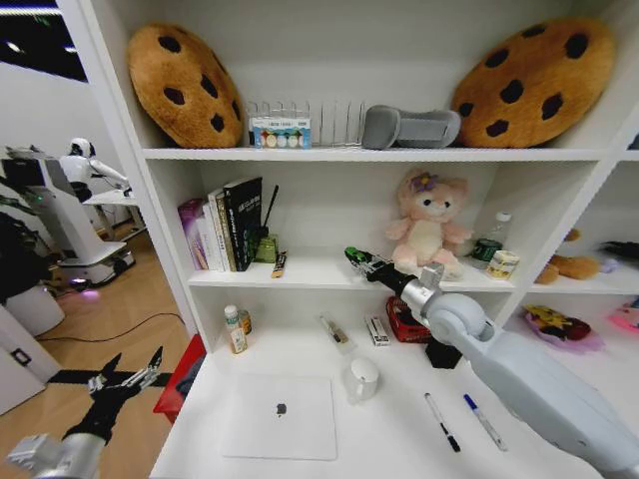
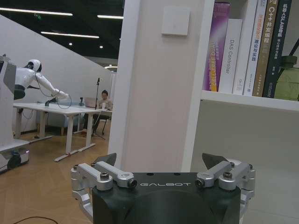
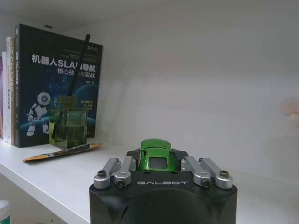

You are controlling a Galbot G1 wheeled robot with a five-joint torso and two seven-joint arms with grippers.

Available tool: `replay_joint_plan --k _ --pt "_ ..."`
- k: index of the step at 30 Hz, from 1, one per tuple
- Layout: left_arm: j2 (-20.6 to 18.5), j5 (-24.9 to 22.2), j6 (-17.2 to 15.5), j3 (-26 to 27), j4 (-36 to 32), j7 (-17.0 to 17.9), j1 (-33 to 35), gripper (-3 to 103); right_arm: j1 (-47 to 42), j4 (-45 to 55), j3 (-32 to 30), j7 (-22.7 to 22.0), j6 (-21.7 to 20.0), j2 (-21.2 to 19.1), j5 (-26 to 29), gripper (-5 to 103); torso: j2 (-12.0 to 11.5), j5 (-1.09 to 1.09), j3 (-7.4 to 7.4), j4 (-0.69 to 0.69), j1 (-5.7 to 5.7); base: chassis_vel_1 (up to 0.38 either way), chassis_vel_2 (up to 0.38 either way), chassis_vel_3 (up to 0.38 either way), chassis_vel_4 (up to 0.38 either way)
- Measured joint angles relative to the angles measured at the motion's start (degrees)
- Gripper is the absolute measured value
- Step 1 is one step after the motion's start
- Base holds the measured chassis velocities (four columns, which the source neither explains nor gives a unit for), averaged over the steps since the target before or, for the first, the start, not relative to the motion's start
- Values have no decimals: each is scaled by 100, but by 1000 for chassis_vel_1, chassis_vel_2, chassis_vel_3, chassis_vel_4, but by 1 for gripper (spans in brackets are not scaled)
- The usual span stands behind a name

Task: Organize the objects on the table.

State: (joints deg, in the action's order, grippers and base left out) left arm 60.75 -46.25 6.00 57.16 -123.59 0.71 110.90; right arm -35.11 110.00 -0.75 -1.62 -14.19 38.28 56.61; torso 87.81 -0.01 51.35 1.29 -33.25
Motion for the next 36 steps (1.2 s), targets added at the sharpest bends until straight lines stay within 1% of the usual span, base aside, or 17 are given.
replay_joint_plan --k 1,6,19,20,21,23,24,25,26,28,29,30,31,33,34,35,36 --pt "0 0 0 0 0 0 0 100 0 0 0 0 0 0 0 37 0 0 0 0 0 0 0 0 0" --pt "0 0 0 0 0 0 0 100 378 -300 543 -61 -77 169 40 37 0 1 0 0 0 0 0 0 0" --pt "0 0 0 0 0 0 0 100 438 -338 652 -90 -124 148 -1 36 1 1 0 1 0 0 0 0 0" --pt "0 0 0 0 0 0 0 100 435 -333 652 -94 -129 145 -2 41 1 1 -1 1 1 0 0 0 0" --pt "0 0 0 0 0 0 0 100 422 -322 650 -101 -139 138 -3 51 1 1 0 1 1 0 0 0 0" --pt "0 0 0 0 0 0 0 100 412 -310 644 -105 -146 134 -2 51 1 1 0 1 1 0 0 0 0" --pt "0 0 0 0 0 0 0 100 389 -267 610 -121 -166 131 11 62 1 1 0 1 1 0 0 0 0" --pt "0 0 0 0 0 0 0 100 366 -217 550 -147 -180 128 31 68 1 1 0 1 1 0 0 0 0" --pt "0 0 0 0 0 0 0 100 366 -217 550 -147 -180 128 31 68 1 1 0 1 1 0 0 0 0" --pt "0 0 0 0 0 0 0 100 281 -40 356 -213 -218 98 100 79 1 1 0 0 0 0 0 0 0" --pt "0 0 0 0 0 0 0 100 281 -40 356 -213 -218 98 100 79 1 1 0 0 0 0 0 0 0" --pt "0 0 0 0 0 0 0 100 175 127 179 -247 -241 43 145 84 1 1 0 0 0 0 0 0 0" --pt "0 0 0 0 0 0 0 100 175 127 179 -247 -241 43 145 84 1 1 0 0 0 0 0 0 0" --pt "0 0 0 0 0 0 0 100 -206 615 -314 -282 -265 -141 202 94 1 0 -1 0 0 0 0 0 0" --pt "0 0 0 0 0 0 0 100 -206 615 -314 -282 -265 -141 202 94 1 0 -1 0 0 0 0 0 0" --pt "0 -1 0 0 0 -1 0 100 -306 717 -433 -285 -268 -178 208 98 1 1 -1 1 1 0 0 0 0" --pt "0 0 0 0 0 0 0 100 -661 995 -819 -291 -273 -277 217 99 1 1 -1 0 1 0 0 0 0"
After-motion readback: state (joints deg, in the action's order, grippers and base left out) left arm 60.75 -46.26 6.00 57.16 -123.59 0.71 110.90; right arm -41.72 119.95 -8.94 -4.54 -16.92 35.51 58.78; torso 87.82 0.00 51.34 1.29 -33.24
